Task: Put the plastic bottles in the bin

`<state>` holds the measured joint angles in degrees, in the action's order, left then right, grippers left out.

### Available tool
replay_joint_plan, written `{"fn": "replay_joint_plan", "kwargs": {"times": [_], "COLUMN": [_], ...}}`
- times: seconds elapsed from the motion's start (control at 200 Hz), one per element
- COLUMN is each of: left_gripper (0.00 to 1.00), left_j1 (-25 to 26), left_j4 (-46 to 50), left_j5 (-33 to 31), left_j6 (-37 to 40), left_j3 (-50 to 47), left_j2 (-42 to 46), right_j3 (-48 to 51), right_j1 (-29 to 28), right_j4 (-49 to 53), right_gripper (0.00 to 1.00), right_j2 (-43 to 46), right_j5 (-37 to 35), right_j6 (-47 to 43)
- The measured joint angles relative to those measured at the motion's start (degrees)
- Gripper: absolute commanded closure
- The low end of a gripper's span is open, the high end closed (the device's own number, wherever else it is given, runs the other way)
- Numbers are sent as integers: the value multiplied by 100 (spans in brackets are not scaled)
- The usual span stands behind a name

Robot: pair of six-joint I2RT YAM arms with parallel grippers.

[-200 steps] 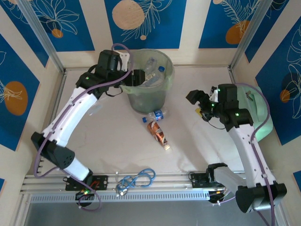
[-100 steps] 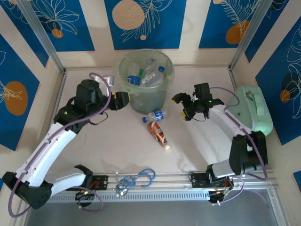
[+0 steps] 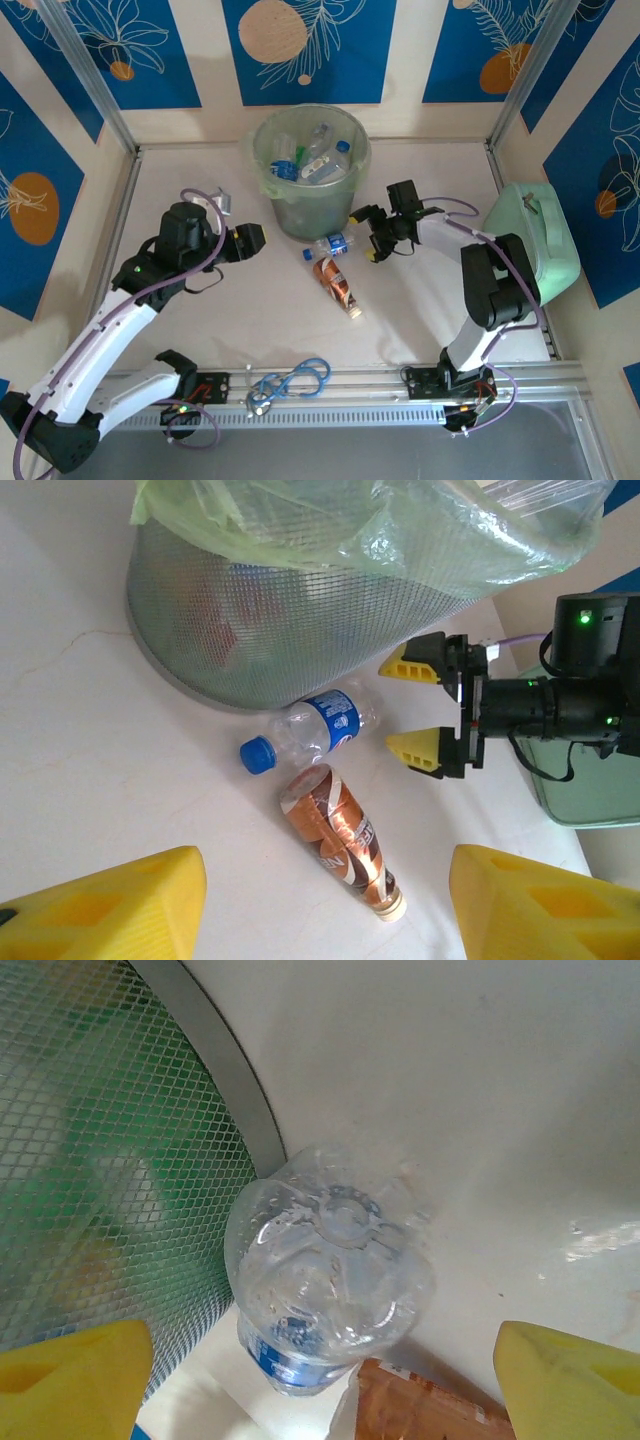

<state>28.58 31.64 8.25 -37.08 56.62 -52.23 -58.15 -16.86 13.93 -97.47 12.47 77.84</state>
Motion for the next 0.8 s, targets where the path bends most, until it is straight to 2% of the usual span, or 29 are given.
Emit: {"fn": "replay_joint_plan", "kwargs": {"times": [0.435, 0.795], "left_gripper": [35, 36], "left_j1": [-9, -24], "left_j4": [-243, -254], "left_j5": [22, 26], "left_j6": [-153, -195], "left_j3": [-164, -188], "left_j2": [0, 0], "right_j3": [-37, -101], "right_j1": [-205, -243], "right_j4": [-310, -319], "right_gripper": [17, 33], "right_j2": [-490, -721], "right_j5": [-107, -258], "right_j6": [608, 730]}}
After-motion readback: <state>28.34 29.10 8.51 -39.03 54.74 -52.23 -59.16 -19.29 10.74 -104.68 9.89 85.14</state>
